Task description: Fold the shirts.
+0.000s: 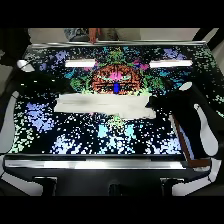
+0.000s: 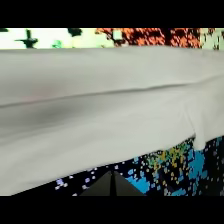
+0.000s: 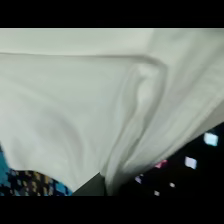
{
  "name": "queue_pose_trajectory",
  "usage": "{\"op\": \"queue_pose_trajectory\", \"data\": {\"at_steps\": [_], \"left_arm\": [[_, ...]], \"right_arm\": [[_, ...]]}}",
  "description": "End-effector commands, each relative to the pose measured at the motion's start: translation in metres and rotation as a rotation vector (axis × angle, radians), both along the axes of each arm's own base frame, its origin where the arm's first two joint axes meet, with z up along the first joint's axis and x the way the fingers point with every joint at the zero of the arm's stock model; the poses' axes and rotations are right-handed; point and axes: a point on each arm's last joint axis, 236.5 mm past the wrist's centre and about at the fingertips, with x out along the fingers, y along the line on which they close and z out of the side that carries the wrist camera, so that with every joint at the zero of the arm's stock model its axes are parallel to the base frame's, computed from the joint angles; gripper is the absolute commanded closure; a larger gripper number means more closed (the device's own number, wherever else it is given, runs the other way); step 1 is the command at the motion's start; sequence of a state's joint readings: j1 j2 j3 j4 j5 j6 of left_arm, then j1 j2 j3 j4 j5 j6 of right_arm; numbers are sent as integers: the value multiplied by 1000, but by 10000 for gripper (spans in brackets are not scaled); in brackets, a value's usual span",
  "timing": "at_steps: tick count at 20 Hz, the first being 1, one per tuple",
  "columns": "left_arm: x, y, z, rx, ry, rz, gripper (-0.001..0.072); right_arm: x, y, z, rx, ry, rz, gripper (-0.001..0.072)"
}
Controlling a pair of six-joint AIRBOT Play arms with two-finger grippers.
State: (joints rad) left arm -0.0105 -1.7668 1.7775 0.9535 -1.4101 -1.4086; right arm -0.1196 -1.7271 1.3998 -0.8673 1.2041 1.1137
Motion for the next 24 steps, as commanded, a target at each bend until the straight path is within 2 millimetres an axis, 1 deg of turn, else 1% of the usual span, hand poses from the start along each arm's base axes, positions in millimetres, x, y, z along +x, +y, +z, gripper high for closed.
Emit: {"op": "queue_pose_trajectory", "data": {"at_steps": [1, 2, 3, 4, 6, 7, 10, 12, 14, 15, 17, 18, 19, 20, 21, 22, 23, 24], "left_arm": [[-30, -80, -32, -29, 52, -147, 683], [-38, -101, -42, -39, 63, -170, 682], [-46, -122, -49, -52, 70, -190, 683], [-54, -140, -54, -65, 74, -209, 682], [-67, -172, -58, -92, 77, -245, 683], [-71, -190, -60, -110, 69, -252, 683], [-79, -245, -62, -239, 97, -215, 683], [-94, -284, -62, -352, 162, -194, 683], [-115, -318, -73, -392, 206, -196, 683], [-128, -333, -78, -408, 232, -205, 683], [-152, -360, -84, -450, 280, -221, 683], [-156, -365, -86, -455, 268, -237, 683], [-154, -362, -87, -446, 262, -238, 684], [-145, -350, -86, -425, 239, -241, 685], [-131, -332, -84, -385, 201, -247, 685], [-113, -305, -80, -332, 153, -250, 685], [-95, -275, -70, -284, 107, -249, 685], [-74, -238, -56, -232, 53, -236, 685]], "right_arm": [[-15, 15, 76, 39, -114, 63, 666], [-24, 18, 100, 36, -149, 85, 666], [-34, 19, 119, 29, -175, 98, 666], [-44, 20, 139, 21, -200, 105, 666], [-62, 17, 169, -11, -241, 104, 666], [-72, 17, 182, -20, -255, 107, 666], [-105, 18, 208, -43, -263, 135, 665], [-126, 20, 221, -46, -259, 150, 665], [-143, 22, 235, -48, -269, 150, 665], [-148, 22, 243, -51, -289, 140, 665], [-150, 20, 255, -68, -338, 104, 665], [-148, 19, 257, -72, -346, 91, 665], [-145, 18, 256, -72, -349, 84, 665], [-138, 17, 254, -69, -349, 74, 665], [-130, 16, 250, -65, -346, 65, 665], [-120, 17, 243, -53, -333, 55, 665], [-109, 19, 236, -29, -325, 54, 665], [-96, 24, 230, 7, -322, 52, 665]]}}
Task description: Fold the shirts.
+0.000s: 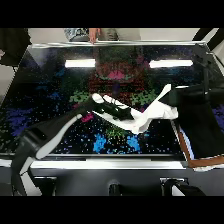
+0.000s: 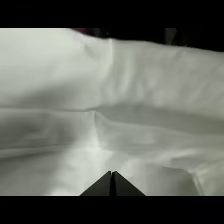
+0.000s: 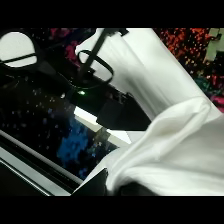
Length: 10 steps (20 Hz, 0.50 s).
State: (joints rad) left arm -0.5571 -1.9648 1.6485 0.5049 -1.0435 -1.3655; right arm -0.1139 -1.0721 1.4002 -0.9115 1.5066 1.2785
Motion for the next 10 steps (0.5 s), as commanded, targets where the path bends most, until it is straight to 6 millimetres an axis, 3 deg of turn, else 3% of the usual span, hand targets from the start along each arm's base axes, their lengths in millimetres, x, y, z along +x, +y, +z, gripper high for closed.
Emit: {"op": "queue_pose_trajectory", "data": {"at_steps": [1, 3, 5, 8, 10], "left_arm": [[52, 99, 28, 155, -167, 38, 685], [88, 173, 72, 211, -274, 149, 684], [110, 242, 123, 225, -362, 282, 684], [113, 316, 183, 234, -454, 428, 683], [106, 348, 214, 245, -516, 487, 684]], "right_arm": [[38, 14, -14, 102, -3, 0, 665], [64, 37, -34, 159, 13, 20, 665], [82, 79, -65, 204, 51, 68, 665], [102, 137, -110, 285, 116, 84, 665], [111, 163, -140, 325, 175, 71, 665]]}}
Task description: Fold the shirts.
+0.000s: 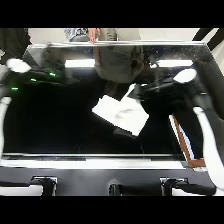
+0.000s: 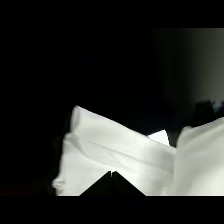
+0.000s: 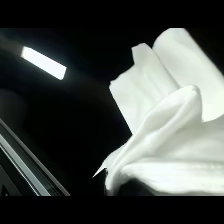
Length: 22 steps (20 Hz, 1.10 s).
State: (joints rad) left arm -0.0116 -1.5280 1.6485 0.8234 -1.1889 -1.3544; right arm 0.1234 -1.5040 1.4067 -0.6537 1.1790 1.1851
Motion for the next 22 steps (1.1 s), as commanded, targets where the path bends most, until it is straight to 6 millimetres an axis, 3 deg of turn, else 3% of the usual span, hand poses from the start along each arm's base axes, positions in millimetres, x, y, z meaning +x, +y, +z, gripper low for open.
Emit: {"op": "queue_pose_trajectory", "data": {"at_steps": [1, 2, 3, 4, 5, 7, 8, 10, 12, 13, 14, 15, 17, 20, 22], "left_arm": [[-10, 72, 57, 43, -120, 126, 683], [-13, 78, 66, 46, -139, 140, 683], [-16, 80, 72, 48, -153, 146, 683], [-17, 80, 75, 54, -165, 140, 683], [-17, 79, 74, 53, -163, 137, 683], [-19, 77, 70, 54, -149, 128, 683], [-19, 78, 67, 54, -143, 129, 683], [-19, 80, 60, 59, -127, 134, 683], [-20, 81, 53, 66, -110, 135, 683], [-21, 81, 50, 65, -103, 134, 683], [-21, 81, 48, 65, -98, 133, 683], [-22, 81, 47, 65, -94, 131, 683], [-23, 80, 47, 72, -101, 121, 683], [-25, 79, 45, 72, -92, 113, 683], [-26, 76, 45, 71, -91, 105, 683]], "right_arm": [[23, 54, -52, 86, 83, -34, 664], [26, 65, -64, 106, 109, -49, 662], [31, 75, -73, 136, 125, -68, 562], [36, 84, -73, 170, 99, -68, 252], [39, 87, -68, 191, 46, -43, 14], [35, 69, -63, 153, 15, 3, 11], [30, 45, -65, 88, 16, 27, 11], [14, -19, -75, -102, 71, 43, 11], [-10, -104, -89, -369, 149, 17, 14], [-26, -136, -97, -467, 206, -4, 19], [-49, -155, -109, -523, 262, -12, 31], [-68, -157, -122, -509, 307, -38, 37], [-86, -133, -148, -369, 330, -152, 37], [-68, -101, -163, -105, 293, -379, 37], [-45, -93, -155, 20, 208, -469, 45]]}}
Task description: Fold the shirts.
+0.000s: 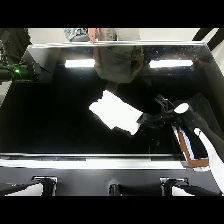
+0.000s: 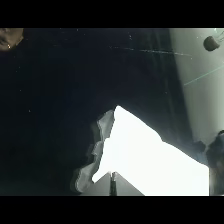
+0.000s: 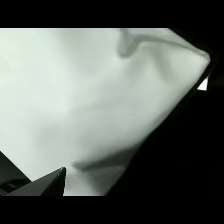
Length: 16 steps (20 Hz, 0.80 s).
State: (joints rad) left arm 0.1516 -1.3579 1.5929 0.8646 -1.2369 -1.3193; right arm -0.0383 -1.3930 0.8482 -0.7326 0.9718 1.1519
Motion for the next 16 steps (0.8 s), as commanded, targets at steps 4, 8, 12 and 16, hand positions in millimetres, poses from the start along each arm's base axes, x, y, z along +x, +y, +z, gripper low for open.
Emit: {"op": "queue_pose_trajectory", "data": {"at_steps": [4, 8, 12, 16], "left_arm": [[-2, -9, -1, 3, 1, -23, 683], [-2, -9, -1, 3, 0, -23, 682], [-6, -11, -2, 3, 14, -35, 682], [-7, -11, -3, 8, 16, -45, 682]], "right_arm": [[20, 18, -1, 218, -65, -227, 181], [-9, 39, 6, 289, 2, -99, 146], [-26, 26, -17, 188, 101, -106, 147], [-24, 23, -19, 178, 101, -119, 147]]}}
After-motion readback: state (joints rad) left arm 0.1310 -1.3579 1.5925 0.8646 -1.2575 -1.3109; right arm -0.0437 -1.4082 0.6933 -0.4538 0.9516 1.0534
